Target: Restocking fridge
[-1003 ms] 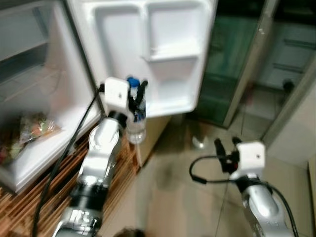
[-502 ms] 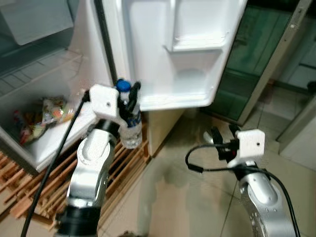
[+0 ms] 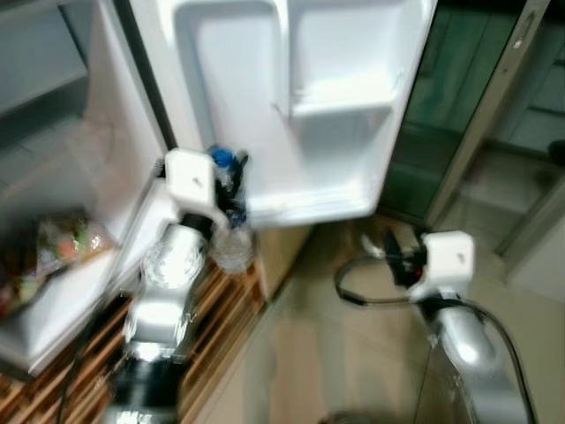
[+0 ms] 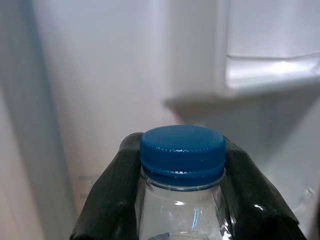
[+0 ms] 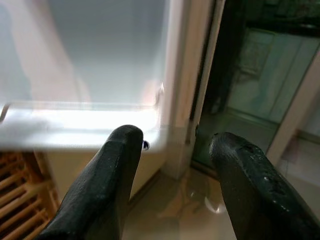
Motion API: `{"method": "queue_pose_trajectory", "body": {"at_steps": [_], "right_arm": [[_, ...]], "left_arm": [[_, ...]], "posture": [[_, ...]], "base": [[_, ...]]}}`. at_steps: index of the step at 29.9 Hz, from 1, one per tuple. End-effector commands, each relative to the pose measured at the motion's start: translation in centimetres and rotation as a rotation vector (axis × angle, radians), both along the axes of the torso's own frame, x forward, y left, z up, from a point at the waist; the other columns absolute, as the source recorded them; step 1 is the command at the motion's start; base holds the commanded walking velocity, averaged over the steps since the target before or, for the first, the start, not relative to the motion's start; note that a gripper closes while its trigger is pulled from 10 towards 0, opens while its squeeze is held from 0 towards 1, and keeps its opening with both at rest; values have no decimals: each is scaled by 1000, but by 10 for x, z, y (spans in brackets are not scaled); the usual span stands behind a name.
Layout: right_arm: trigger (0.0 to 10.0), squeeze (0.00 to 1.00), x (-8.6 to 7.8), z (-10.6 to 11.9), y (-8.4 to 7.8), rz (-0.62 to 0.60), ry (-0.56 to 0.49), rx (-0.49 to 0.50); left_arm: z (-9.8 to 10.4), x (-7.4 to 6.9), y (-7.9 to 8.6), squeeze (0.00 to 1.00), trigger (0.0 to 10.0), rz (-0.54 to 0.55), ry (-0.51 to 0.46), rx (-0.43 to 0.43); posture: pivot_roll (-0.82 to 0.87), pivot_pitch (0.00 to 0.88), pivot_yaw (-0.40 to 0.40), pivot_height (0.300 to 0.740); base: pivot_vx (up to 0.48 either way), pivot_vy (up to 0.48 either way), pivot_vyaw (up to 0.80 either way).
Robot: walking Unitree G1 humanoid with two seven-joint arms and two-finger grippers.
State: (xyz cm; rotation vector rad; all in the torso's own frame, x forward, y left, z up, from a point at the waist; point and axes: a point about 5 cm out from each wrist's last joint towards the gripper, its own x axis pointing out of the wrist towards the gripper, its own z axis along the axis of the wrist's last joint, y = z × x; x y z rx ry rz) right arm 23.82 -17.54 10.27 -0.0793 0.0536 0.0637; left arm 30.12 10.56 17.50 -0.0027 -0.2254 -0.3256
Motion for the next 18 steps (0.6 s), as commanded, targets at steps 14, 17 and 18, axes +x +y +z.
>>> {"method": "queue_pose_trajectory", "body": {"at_steps": [14,17,18], "right_arm": [[10000,0,3,-1,13,40,-1,18],[10000,0,3,-1,14,43,0,18],[10000,0,3,-1,14,45,0,18]], "left_arm": [[20,9,-5,0,10000,8,-89,-57],[20,12,-4,0,10000,17,-89,-79],[20,15,-3,0,10000,27,-96,-97]], "posture": [[-165,0,45,740],[-165,0,45,740],[-167,0,45,740]], "base": [[127,0,0],[0,0,0],[0,0,0]]}}
